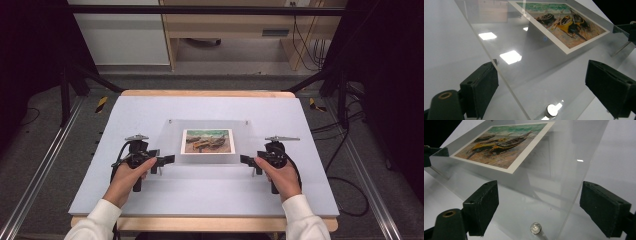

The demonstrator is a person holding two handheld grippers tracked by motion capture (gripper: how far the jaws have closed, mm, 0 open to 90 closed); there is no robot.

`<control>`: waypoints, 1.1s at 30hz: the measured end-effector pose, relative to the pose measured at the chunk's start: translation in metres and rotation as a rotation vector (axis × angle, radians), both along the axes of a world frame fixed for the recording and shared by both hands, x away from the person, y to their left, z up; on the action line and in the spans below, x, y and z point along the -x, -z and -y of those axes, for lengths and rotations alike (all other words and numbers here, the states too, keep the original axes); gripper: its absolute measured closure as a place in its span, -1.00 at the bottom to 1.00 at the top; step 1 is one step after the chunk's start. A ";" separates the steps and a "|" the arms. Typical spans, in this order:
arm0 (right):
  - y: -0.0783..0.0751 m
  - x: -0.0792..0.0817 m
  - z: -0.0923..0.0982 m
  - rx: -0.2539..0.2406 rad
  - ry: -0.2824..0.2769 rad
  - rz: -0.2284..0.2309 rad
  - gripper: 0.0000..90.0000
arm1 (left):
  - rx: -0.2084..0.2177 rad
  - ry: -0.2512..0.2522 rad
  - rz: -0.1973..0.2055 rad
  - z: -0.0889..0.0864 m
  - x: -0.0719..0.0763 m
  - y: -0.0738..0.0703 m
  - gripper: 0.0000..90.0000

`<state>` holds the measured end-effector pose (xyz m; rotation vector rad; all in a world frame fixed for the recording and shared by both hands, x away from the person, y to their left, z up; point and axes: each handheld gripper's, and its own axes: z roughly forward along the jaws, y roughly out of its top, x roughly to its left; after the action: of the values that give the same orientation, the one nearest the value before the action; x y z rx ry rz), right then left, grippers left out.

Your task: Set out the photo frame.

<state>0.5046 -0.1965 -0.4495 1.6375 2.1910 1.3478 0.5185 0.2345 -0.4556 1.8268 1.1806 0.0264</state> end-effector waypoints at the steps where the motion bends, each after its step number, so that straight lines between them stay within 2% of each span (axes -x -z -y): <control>1: 0.000 0.000 0.000 -0.001 0.001 0.001 -0.64 | 0.001 0.001 0.001 0.000 0.000 0.000 -0.76; 8: 0.001 0.000 0.001 -0.031 -0.015 -0.023 -0.63 | 0.006 -0.005 0.000 0.000 -0.001 0.001 -0.75; 11: 0.003 0.000 0.002 -0.046 -0.015 -0.021 -0.62 | 0.017 -0.006 -0.011 0.000 -0.002 0.001 -0.72; 20: 0.003 0.001 0.001 -0.034 -0.011 -0.010 -0.61 | 0.005 -0.030 -0.009 0.000 -0.001 0.001 -0.65; 23: 0.003 0.002 0.000 -0.029 -0.009 -0.006 -0.61 | 0.020 -0.059 -0.012 -0.001 0.000 0.001 -0.55; 29: 0.003 0.005 0.000 -0.027 -0.004 0.006 -0.61 | 0.011 -0.061 -0.004 0.000 0.001 0.000 -0.53; 33: 0.002 0.007 -0.001 -0.011 -0.011 0.028 -0.61 | -0.004 -0.056 0.007 0.001 0.004 -0.002 -0.53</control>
<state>0.4978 -0.1958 -0.4515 1.6022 2.1841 1.3790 0.5148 0.2338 -0.4536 1.7957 1.2268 0.0671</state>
